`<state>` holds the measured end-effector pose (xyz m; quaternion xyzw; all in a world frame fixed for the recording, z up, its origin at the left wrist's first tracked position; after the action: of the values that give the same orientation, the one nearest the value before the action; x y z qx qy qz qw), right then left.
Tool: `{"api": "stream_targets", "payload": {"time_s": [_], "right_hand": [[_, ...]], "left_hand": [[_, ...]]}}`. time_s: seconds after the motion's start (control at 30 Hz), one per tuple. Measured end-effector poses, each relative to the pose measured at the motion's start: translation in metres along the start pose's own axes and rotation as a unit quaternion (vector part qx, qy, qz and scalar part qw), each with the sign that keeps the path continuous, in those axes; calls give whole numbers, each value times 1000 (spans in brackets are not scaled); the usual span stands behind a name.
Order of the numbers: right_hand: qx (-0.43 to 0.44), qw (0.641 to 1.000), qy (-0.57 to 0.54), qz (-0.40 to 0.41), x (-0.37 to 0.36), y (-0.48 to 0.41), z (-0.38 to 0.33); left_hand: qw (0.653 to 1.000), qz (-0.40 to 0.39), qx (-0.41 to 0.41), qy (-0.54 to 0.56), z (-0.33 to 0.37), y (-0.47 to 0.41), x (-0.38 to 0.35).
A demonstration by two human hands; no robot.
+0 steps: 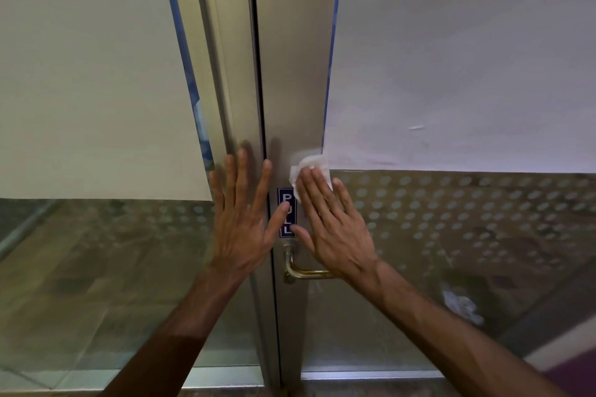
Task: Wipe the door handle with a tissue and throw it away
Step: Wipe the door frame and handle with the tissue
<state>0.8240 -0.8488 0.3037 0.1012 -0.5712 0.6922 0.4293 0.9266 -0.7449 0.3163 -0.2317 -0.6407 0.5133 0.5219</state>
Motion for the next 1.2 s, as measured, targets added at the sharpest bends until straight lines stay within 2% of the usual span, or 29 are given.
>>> {"api": "stream_targets", "payload": {"time_s": [0.13,0.3,0.47,0.67,0.8,0.9,1.07,1.2], "right_hand": [[3,1000,-7,-12,-9,9,-6],[64,995,-16,-79,-37,56,-22],[95,989,-6,-110,-39,60,-19],[49,998,19,-25,-3,10,-2],[19,1000,0,1,6,-4,3],[33,999,-13,-25,-7,18,-5],[97,988,-18,-122,-38,58,-14],[108,987,20,-116,-35,53,-7]], "left_hand": [[1000,9,-5,0,-1,-1,-3],[1000,7,-22,-9,0,2,-7],[1000,6,-25,-11,-2,3,-9],[1000,12,-16,0,-5,2,-8],[1000,14,-11,4,-5,2,-9],[1000,13,-12,-2,-5,3,-10],[1000,10,-15,-8,-5,3,-12],[999,29,-13,-23,-8,2,-11]]}}
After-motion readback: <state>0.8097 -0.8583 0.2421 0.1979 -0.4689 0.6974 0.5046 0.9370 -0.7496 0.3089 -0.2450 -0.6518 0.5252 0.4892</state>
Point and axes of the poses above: each hand's wrist, its own y-axis away from the middle knuckle, its own x-axis out of the back of the hand, z = x × y, the point moved 8 cm from there along -y, towards the middle knuckle, and after that the axes turned 12 degrees about z, right-handed, at the moved point
